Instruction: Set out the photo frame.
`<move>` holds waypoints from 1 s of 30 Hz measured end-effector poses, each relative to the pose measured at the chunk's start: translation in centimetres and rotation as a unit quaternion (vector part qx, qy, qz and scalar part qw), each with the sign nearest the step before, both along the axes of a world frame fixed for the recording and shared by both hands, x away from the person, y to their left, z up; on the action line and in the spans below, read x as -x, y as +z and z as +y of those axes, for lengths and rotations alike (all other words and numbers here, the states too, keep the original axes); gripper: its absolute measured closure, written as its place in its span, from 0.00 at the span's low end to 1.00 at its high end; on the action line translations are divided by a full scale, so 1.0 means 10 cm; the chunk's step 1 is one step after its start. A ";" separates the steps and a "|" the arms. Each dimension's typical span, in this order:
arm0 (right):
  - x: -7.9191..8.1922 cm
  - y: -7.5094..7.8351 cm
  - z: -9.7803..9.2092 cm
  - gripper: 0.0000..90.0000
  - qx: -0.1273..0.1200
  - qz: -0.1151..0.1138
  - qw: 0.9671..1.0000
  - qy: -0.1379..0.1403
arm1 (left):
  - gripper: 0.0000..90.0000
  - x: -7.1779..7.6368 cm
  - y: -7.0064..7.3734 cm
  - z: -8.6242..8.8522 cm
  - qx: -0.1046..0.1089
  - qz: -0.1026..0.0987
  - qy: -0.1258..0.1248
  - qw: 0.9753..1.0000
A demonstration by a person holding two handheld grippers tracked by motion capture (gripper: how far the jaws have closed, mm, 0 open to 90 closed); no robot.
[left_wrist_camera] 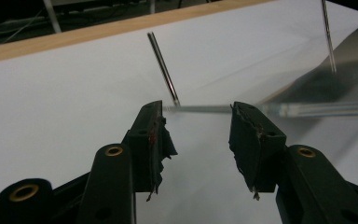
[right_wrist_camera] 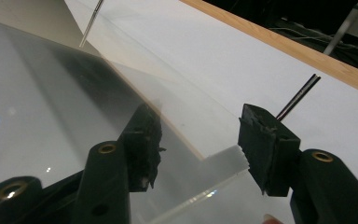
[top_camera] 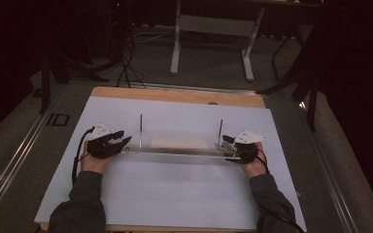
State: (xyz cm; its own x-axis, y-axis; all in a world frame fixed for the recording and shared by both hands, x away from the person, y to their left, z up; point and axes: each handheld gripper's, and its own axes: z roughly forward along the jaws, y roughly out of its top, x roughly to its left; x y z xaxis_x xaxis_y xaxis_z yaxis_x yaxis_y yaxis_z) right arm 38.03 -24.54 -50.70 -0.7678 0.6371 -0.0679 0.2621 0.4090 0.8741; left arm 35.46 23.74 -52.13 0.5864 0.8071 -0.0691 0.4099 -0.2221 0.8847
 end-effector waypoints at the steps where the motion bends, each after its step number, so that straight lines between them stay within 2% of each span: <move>1: 0.00 0.00 0.00 0.52 0.001 0.000 1.000 0.000 | 0.61 0.01 -0.01 -0.01 -0.002 0.002 -0.003 1.000; 5: 0.00 0.01 0.00 0.52 0.001 0.002 1.000 0.000 | 0.60 0.04 0.00 -0.07 -0.009 -0.005 -0.024 1.000; 8: -0.01 0.01 0.00 0.52 0.001 0.002 1.000 0.001 | 0.60 0.05 0.02 -0.12 -0.015 -0.021 -0.029 0.999; 12: -0.01 0.01 0.00 0.52 0.001 0.002 1.000 0.001 | 0.58 0.05 0.04 -0.17 -0.024 -0.034 -0.026 0.999; 20: -0.03 0.03 0.00 0.53 -0.006 0.003 1.000 0.002 | 0.51 0.04 0.09 -0.27 -0.013 -0.057 -0.035 0.998; 22: -0.05 0.05 0.00 0.54 -0.011 0.005 1.000 0.001 | 0.49 0.01 0.11 -0.31 -0.012 -0.058 -0.036 0.998; 23: -0.05 0.05 -0.01 0.54 -0.013 0.005 1.000 0.001 | 0.48 -0.01 0.12 -0.33 -0.021 -0.063 -0.031 0.997; 30: -0.10 0.09 -0.01 0.54 -0.026 0.010 1.000 -0.001 | 0.49 -0.07 0.16 -0.35 -0.017 -0.072 -0.029 0.997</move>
State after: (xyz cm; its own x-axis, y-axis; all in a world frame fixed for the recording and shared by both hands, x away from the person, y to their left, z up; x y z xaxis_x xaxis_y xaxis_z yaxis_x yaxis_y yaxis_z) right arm 39.06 -24.68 -49.83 -0.7672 0.6411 -0.0193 0.2812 0.3632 0.8883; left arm 36.18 20.23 -50.58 0.6334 0.7725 0.0454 0.2656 -0.2721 0.9249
